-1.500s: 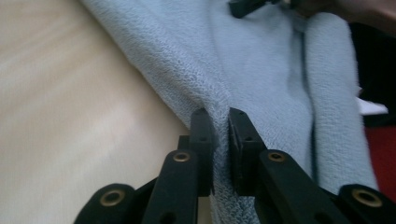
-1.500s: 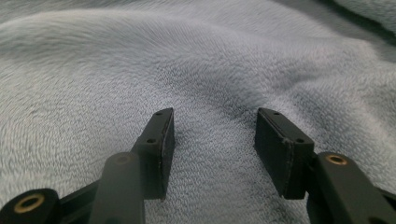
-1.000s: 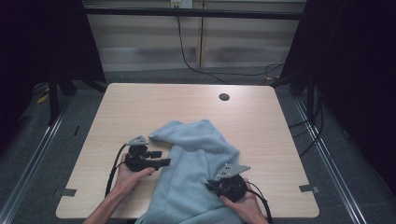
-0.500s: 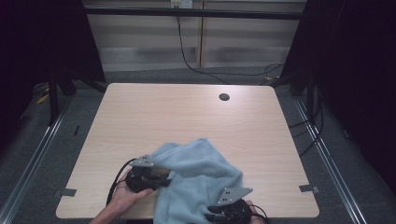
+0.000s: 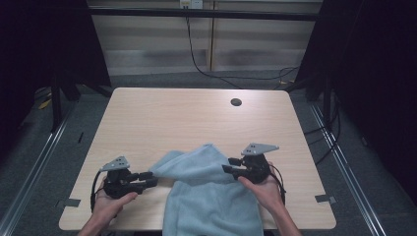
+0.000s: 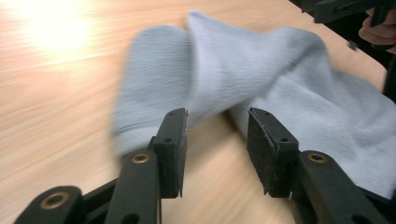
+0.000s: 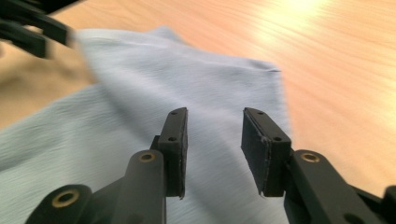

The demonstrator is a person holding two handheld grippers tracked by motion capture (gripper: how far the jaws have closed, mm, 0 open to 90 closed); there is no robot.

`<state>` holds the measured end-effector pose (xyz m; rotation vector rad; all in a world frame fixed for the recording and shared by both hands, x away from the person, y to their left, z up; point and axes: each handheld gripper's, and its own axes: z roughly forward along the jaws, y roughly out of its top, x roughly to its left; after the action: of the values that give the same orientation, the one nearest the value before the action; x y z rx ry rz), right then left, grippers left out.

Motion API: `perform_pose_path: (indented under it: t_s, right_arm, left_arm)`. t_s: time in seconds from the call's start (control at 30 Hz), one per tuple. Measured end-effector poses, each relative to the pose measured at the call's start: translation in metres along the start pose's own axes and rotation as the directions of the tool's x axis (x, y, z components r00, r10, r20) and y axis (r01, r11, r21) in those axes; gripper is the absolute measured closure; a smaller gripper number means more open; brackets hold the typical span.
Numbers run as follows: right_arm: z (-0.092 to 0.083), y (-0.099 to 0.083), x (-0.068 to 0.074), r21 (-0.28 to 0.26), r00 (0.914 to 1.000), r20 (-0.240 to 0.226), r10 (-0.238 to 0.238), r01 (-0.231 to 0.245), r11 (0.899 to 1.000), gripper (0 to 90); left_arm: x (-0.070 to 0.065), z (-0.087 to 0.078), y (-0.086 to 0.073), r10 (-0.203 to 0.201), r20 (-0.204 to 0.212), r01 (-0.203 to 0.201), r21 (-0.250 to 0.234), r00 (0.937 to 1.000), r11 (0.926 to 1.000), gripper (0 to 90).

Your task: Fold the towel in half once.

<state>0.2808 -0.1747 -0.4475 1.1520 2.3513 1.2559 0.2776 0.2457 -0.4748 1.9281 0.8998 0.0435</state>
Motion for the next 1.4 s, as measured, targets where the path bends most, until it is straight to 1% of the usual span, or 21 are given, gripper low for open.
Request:
perform_pose_path:
  t_s: [0.03, 0.13, 0.2, 0.4, 0.5, 0.53, 0.6, 0.7, 0.77, 0.8, 0.87, 0.93, 0.97, 1.03, 1.13, 1.2, 1.27, 1.3, 1.33, 1.37, 1.4]
  right_arm:
    - [0.014, 0.004, -0.01, 0.026, 0.9996, 0.025, 0.008, -0.009, 1.0, 57.3]
    - [0.03, 0.006, -0.018, 0.049, 0.9993, 0.029, 0.025, -0.026, 0.998, 55.3]
    - [0.054, 0.006, -0.024, 0.107, 0.9983, 0.056, 0.014, -0.019, 0.994, 52.0]
    - [0.069, 0.002, -0.026, 0.134, 0.9967, 0.081, -0.001, -0.01, 0.991, 48.5]
    - [0.073, -0.003, -0.023, 0.166, 0.9943, 0.102, -0.031, 0.014, 0.986, 48.7]
    - [0.075, -0.007, -0.019, 0.162, 0.9902, 0.122, -0.068, 0.047, 0.986, 51.1]
    - [0.074, -0.007, -0.018, 0.159, 0.9909, 0.117, -0.066, 0.047, 0.986, 57.6]
    - [0.074, -0.007, -0.014, 0.151, 0.994, 0.08, -0.074, 0.061, 0.987, 83.9]
    - [0.074, -0.005, -0.011, 0.155, 0.9931, 0.085, -0.08, 0.066, 0.986, 86.4]
    - [0.067, -0.001, -0.013, 0.105, 0.9959, 0.076, -0.048, 0.04, 0.994, 86.9]
    - [0.053, 0.007, -0.017, 0.034, 0.9975, 0.071, -0.004, 0.002, 0.999, 87.0]
    - [0.044, 0.013, -0.018, 0.003, 0.9975, 0.071, 0.003, -0.003, 1.0, 87.0]
    - [0.025, 0.029, -0.019, -0.054, 0.9955, 0.094, -0.013, 0.018, 0.998, 87.0]
    - [0.004, 0.045, -0.02, -0.12, 0.994, 0.108, -0.018, 0.031, 0.992, 87.0]
    - [-0.016, 0.059, -0.02, -0.177, 0.9924, 0.121, -0.022, 0.044, 0.983, 87.0]
    - [-0.039, 0.075, -0.02, -0.251, 0.9902, 0.136, -0.034, 0.068, 0.966, 87.0]
    - [-0.049, 0.085, -0.02, -0.279, 0.9871, 0.155, -0.041, 0.083, 0.957, 87.0]
    - [-0.049, 0.085, -0.02, -0.279, 0.9871, 0.155, -0.041, 0.083, 0.957, 87.0]
    - [-0.057, 0.096, -0.023, -0.296, 0.9829, 0.18, -0.036, 0.09, 0.951, 87.0]
    - [-0.059, 0.1, -0.025, -0.304, 0.9802, 0.194, -0.038, 0.097, 0.948, 87.0]
    - [-0.061, 0.105, -0.028, -0.311, 0.9781, 0.206, -0.028, 0.092, 0.946, 87.0]
  left_arm:
    - [0.004, -0.001, -0.002, -0.003, -0.02, 0.003, 0.003, 0.9998, 1.0, 52.6]
    - [0.014, 0.002, -0.006, -0.011, -0.05, 0.013, 0.027, 0.9987, 0.9995, 46.7]
    - [0.018, 0.008, -0.008, -0.018, -0.077, 0.022, 0.055, 0.9968, 0.9982, 41.5]
    - [0.022, 0.023, -0.005, 0.007, -0.129, 0.005, 0.094, 0.9916, 0.9956, 39.1]
    - [0.021, 0.034, -0.004, 0.029, -0.14, -0.013, 0.116, 0.9897, 0.9932, 45.9]
    - [0.02, 0.036, -0.003, 0.039, -0.143, -0.023, 0.116, 0.9889, 0.993, 60.6]
    - [0.02, 0.039, -0.002, 0.036, -0.139, -0.02, 0.112, 0.9897, 0.9935, 76.7]
    - [0.023, 0.033, 0.003, 0.001, -0.087, 0.003, 0.05, 0.9962, 0.9988, 86.0]
    - [0.024, 0.025, 0.011, 0.003, -0.084, -0.003, 0.007, 0.9964, 1.0, 87.6]
    - [0.023, 0.017, 0.021, 0.0, -0.085, -0.003, -0.041, 0.9964, 0.9992, 88.0]
    - [0.022, 0.013, 0.027, 0.004, -0.087, -0.009, -0.061, 0.9962, 0.9981, 88.1]
    - [0.021, 0.005, 0.041, 0.013, -0.098, -0.022, -0.095, 0.9951, 0.9953, 88.0]
    - [0.02, 0.0, 0.05, 0.024, -0.107, -0.035, -0.106, 0.994, 0.9937, 88.0]
    - [0.015, -0.016, 0.076, 0.062, -0.123, -0.079, -0.142, 0.9905, 0.9866, 88.0]
    - [0.011, -0.027, 0.092, 0.102, -0.142, -0.123, -0.146, 0.9846, 0.9817, 88.0]
    - [0.005, -0.039, 0.114, 0.143, -0.157, -0.167, -0.148, 0.9772, 0.9749, 87.9]
    - [0.002, -0.042, 0.13, 0.168, -0.162, -0.193, -0.152, 0.9723, 0.9693, 87.9]
    - [0.002, -0.042, 0.13, 0.168, -0.162, -0.193, -0.152, 0.9723, 0.9693, 87.8]
    - [0.001, -0.042, 0.139, 0.175, -0.168, -0.202, -0.158, 0.9702, 0.9666, 87.4]
    - [0.003, -0.037, 0.156, 0.149, -0.179, -0.181, -0.179, 0.9725, 0.967, 87.1]
    - [0.003, -0.037, 0.156, 0.149, -0.179, -0.181, -0.179, 0.9725, 0.967, 85.4]
